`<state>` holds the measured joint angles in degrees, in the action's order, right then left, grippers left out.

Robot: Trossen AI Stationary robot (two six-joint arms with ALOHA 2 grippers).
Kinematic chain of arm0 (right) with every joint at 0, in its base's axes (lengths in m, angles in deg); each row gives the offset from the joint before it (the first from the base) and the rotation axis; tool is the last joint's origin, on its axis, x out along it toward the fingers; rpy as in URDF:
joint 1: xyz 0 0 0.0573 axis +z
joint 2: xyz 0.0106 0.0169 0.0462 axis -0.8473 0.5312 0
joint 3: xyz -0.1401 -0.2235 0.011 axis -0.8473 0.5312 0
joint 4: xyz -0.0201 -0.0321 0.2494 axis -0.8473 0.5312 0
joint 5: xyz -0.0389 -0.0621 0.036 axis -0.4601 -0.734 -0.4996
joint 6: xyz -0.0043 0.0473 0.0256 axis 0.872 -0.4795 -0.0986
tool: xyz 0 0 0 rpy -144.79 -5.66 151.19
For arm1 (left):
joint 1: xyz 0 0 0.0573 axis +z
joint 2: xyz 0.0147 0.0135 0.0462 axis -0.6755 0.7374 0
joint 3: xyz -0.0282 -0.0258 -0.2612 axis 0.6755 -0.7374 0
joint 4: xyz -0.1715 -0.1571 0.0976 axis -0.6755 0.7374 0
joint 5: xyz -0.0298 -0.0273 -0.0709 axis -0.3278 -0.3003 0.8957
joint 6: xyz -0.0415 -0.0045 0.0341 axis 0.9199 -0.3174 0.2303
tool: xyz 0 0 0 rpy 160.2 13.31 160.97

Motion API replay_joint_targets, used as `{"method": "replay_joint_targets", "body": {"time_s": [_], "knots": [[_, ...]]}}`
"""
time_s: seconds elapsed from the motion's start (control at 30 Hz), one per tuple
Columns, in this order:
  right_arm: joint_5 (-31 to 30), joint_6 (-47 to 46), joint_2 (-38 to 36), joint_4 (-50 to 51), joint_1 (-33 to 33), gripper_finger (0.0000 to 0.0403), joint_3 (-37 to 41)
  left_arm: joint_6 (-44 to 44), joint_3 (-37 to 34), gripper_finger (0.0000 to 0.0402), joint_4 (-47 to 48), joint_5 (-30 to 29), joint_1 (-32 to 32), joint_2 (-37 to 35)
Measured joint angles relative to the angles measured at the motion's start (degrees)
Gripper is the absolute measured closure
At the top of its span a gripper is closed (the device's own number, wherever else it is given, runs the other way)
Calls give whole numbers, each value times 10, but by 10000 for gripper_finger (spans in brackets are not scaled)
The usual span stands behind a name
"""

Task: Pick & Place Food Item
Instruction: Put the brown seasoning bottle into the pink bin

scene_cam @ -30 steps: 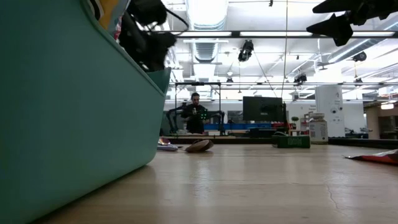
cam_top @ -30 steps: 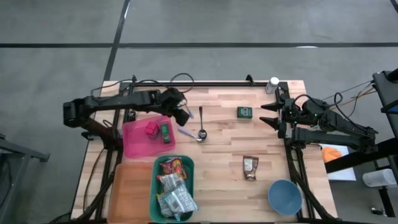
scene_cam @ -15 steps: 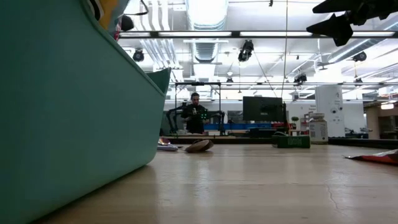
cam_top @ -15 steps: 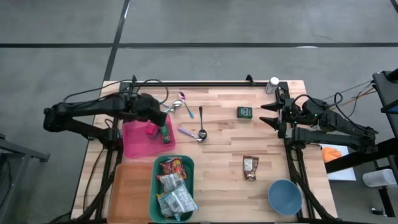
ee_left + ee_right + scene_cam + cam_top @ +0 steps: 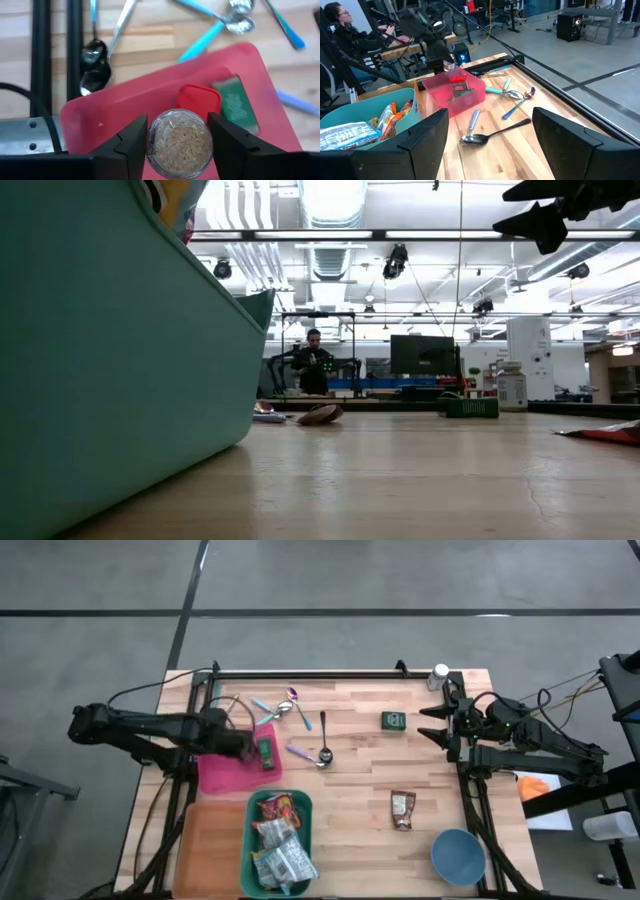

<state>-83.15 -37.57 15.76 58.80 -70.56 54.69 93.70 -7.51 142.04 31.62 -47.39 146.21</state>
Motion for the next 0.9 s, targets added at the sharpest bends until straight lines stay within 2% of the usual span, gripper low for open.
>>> {"method": "replay_joint_targets", "body": {"time_s": [0.13,0.37,0.77,0.9], "knots": [[0,0,0,0,0,117,0,109,-35,229,17,-33,-56,-18],[0,0,0,0,0,117,0,225,-106,229,10,-53,-119,-37],[0,0,0,0,0,117,0,242,-120,229,-3,-66,-129,25],[0,0,0,0,0,117,0,183,-111,229,-18,-89,-129,25]]}}
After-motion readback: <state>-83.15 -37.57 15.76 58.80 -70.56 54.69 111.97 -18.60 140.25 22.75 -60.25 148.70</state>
